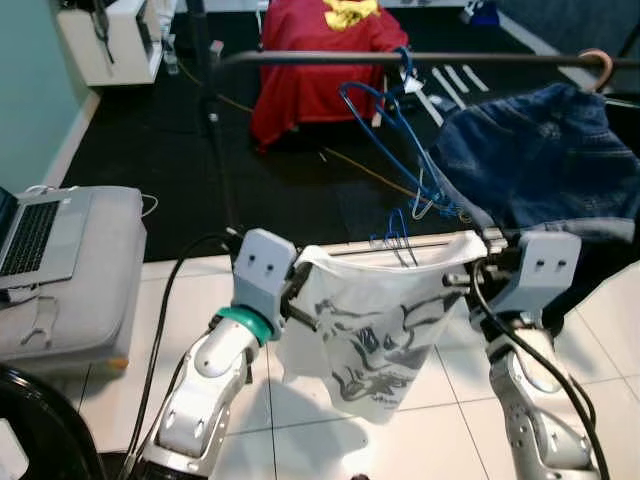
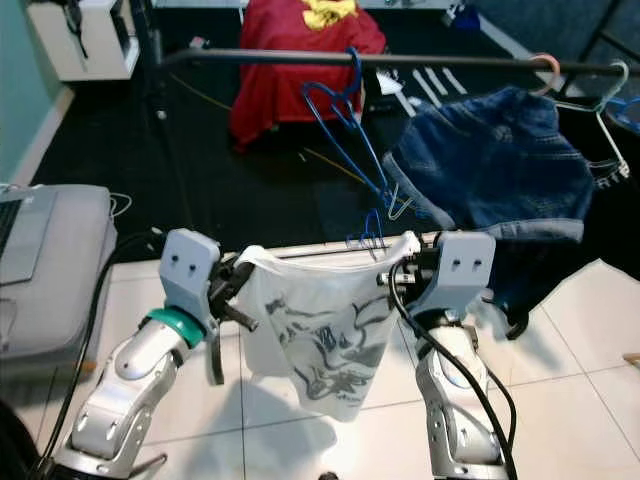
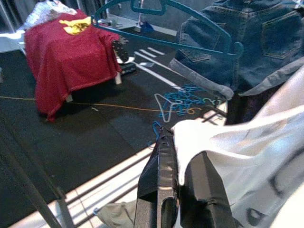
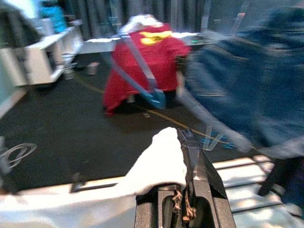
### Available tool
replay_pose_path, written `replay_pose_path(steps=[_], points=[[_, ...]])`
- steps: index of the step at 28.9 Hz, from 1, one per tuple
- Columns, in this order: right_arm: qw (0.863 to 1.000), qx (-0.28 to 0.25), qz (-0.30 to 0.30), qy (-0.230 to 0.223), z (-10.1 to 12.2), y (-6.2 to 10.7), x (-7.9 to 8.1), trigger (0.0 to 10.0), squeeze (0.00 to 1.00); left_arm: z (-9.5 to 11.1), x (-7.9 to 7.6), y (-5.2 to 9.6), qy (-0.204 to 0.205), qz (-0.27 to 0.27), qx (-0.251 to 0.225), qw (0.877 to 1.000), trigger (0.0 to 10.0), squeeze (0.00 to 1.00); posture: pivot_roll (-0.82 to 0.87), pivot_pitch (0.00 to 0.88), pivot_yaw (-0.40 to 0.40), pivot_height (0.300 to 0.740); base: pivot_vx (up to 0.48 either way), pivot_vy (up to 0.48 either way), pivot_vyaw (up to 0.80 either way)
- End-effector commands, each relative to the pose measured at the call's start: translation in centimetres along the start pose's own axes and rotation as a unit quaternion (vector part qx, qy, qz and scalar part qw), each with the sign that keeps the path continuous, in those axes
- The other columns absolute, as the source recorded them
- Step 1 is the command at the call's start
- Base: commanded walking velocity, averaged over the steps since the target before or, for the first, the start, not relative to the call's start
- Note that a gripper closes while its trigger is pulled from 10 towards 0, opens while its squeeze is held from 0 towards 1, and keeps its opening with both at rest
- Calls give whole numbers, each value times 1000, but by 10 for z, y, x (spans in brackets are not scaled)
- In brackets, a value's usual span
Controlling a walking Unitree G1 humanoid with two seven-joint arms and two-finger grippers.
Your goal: Hang hanger
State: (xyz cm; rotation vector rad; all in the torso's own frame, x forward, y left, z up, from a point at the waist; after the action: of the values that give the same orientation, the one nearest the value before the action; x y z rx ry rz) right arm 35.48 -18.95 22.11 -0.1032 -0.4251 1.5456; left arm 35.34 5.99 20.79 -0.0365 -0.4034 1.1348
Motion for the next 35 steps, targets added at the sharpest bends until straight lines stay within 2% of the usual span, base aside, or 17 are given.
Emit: replay_pose_path(steps=[1, 9, 18, 23, 27, 35], points=[[1000, -10, -17, 7, 5, 4, -9, 10000, 0, 2, -7, -2, -5, -7, -6, 1000, 10000, 0, -188, 146, 49, 740, 480, 0, -800], [999, -14, 4, 30, 8, 0, -3, 10000, 0, 5, -8, -6, 1, -3, -9, 1000, 10000, 0, -188, 143, 46, 740, 480, 0, 0], [999, -10, 17, 28, 6, -3, 1, 10000, 0, 5, -6, -6, -1, 3, -11, 1000, 10000, 0, -184, 137, 42, 740, 480, 0, 0], [999, -3, 36, 22, 3, -4, 9, 10000, 0, 5, -3, -7, -4, 8, -13, 1000, 10000, 0, -183, 132, 42, 740, 480, 0, 0], [998, -3, 47, 34, 2, -4, 12, 10000, 0, 5, -1, -8, -6, 11, -13, 1000, 10000, 0, -181, 128, 40, 740, 480, 0, 0], [998, 2, 60, 25, 0, -5, 17, 10000, 0, 6, 0, -7, 2, 14, -16, 1000, 10000, 0, -180, 124, 38, 740, 32, 0, 0]])
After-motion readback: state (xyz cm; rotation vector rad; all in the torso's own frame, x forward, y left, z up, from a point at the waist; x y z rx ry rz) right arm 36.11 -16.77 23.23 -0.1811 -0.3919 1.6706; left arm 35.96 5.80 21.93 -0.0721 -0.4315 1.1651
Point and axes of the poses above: a point about 5 cm out from each wrist's last joint towards the gripper, its own y axis pointing back from the gripper into the wrist, its own z axis along the axis of the wrist's last joint, x = y × z, the point moved 6 cm from there along -y, pointing out of the wrist towards the gripper, and after that the axes turned 9 degrees about -y, right-handed, at the moved point
